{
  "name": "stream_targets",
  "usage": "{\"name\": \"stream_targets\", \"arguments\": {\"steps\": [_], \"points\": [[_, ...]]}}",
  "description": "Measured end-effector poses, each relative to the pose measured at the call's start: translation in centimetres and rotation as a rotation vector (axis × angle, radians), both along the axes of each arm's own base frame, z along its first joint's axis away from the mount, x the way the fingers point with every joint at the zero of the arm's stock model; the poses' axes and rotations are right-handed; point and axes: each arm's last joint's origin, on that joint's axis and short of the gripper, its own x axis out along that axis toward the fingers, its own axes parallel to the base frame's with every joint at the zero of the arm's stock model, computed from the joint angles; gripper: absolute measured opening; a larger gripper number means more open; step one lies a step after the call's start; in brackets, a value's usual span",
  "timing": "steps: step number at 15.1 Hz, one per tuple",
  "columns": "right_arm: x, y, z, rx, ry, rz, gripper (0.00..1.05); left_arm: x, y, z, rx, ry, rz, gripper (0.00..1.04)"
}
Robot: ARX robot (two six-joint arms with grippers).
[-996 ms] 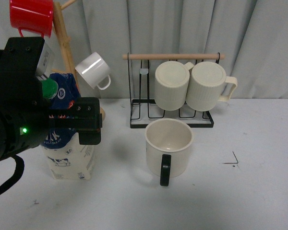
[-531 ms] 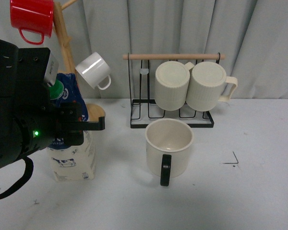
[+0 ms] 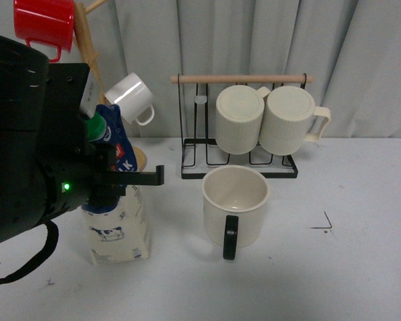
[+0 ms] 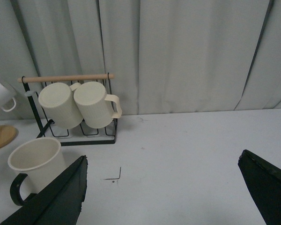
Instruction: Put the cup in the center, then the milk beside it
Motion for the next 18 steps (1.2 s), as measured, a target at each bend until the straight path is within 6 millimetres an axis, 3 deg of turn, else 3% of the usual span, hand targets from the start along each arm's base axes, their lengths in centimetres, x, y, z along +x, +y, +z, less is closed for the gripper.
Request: {"name": "stream_targets", "arguments": {"steps": [7, 12, 15, 16, 17, 18], "points": [[0.0, 0.0, 0.0, 0.0, 0.0, 0.0, 0.98, -0.1, -2.5, 1.0, -0.027, -0.018, -0.05, 0.03], [0.0, 0.0, 0.0, 0.0, 0.0, 0.0, 0.98, 1.1, -3.5, 2.0, -0.052, -0.067, -0.025, 0.03], [0.0, 0.0, 0.0, 0.0, 0.0, 0.0, 0.98, 1.8, -5.1, -0.1, -0.018, -0.026, -0.039, 0.03], [0.0, 0.0, 0.0, 0.0, 0.0, 0.0, 0.98, 2.0, -5.8, 0.2, -0.032, -0.052, -0.055, 0.23], [0.0, 0.0, 0.0, 0.0, 0.0, 0.0, 0.98, 1.4, -6.1, 1.1, -0.044, -0.07, -0.116, 0.56], [0.0, 0.0, 0.0, 0.0, 0.0, 0.0, 0.98, -0.4, -5.1, 1.9, -0.026, -0.081, -0.195, 0.76]]}}
